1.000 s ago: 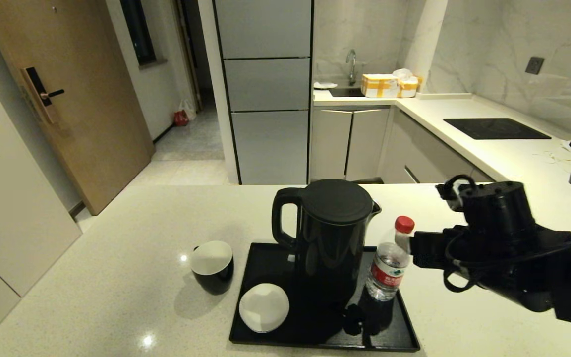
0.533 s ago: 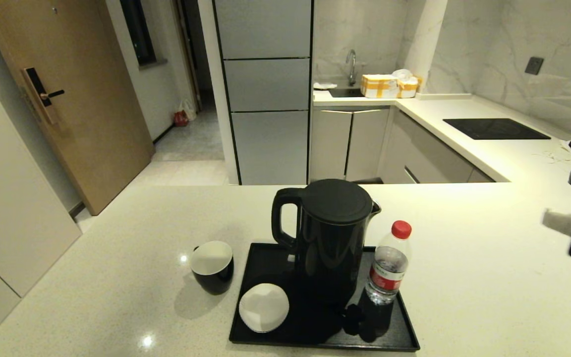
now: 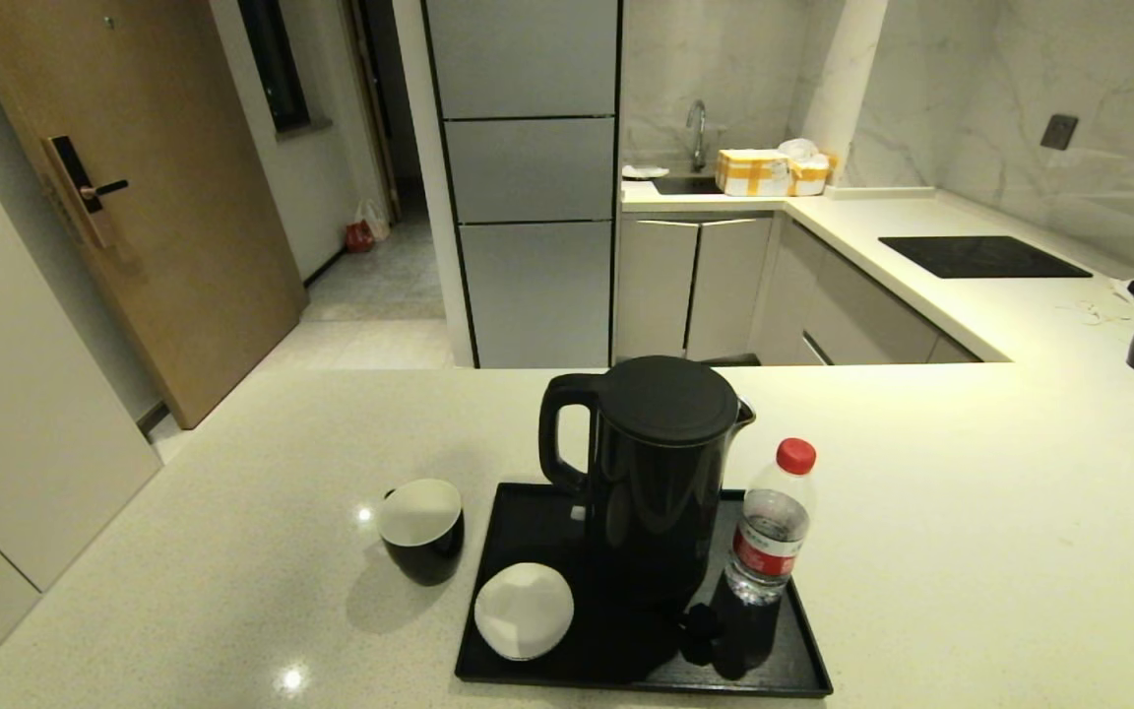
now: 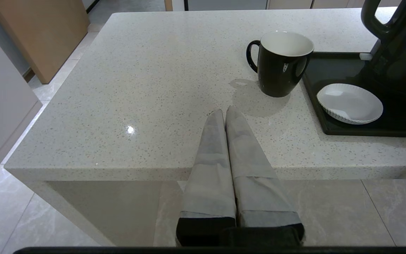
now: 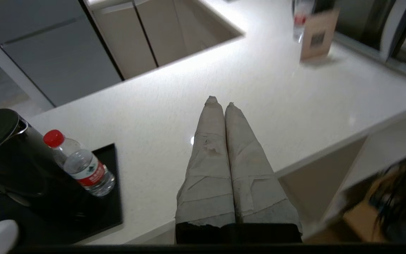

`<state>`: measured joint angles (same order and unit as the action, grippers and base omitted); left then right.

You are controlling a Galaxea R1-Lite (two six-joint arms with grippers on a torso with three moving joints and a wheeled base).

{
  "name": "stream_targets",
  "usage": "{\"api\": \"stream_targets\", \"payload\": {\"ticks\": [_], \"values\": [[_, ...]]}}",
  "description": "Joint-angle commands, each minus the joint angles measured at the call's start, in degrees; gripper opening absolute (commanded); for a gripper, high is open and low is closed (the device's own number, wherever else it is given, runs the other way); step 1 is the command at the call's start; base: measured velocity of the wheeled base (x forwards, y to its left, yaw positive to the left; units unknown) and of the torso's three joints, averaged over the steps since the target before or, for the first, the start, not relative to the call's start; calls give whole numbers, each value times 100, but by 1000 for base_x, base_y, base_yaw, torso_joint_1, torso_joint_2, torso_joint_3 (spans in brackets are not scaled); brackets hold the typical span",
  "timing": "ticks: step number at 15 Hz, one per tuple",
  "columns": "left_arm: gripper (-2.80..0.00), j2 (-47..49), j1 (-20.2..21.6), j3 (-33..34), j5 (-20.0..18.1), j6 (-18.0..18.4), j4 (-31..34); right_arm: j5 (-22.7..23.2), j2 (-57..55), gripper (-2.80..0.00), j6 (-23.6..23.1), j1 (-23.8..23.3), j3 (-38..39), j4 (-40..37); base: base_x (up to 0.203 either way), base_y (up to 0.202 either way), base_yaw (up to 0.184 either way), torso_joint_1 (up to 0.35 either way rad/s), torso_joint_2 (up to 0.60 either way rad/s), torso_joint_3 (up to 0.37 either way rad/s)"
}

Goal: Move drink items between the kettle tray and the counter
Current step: Return the tea cup to its original position

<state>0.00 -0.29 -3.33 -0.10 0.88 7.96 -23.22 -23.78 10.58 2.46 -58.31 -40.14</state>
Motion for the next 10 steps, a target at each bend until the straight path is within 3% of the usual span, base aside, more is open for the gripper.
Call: {"api": "stream_targets", "payload": {"ticks": [1,4,7,10], "values": [[-280,-9,3,-1,1,0,4,191,1321,-280,-676,-147,203,-22,0,0,0,0,0,0],[-280,-9,2,-1,1,0,4,1282,2237,-280,-1098,-192,1268,883,0,0,0,0,0,0],[-280,-9,0,-1,1,0,4,1813,2336,-280,-1031,-205,3011,2815,0,0,0,0,0,0],[-280,-9,3,-1,1,0,4,2279,2363,-280,-1270,-210,4969,4685,0,0,0,0,0,0]]}}
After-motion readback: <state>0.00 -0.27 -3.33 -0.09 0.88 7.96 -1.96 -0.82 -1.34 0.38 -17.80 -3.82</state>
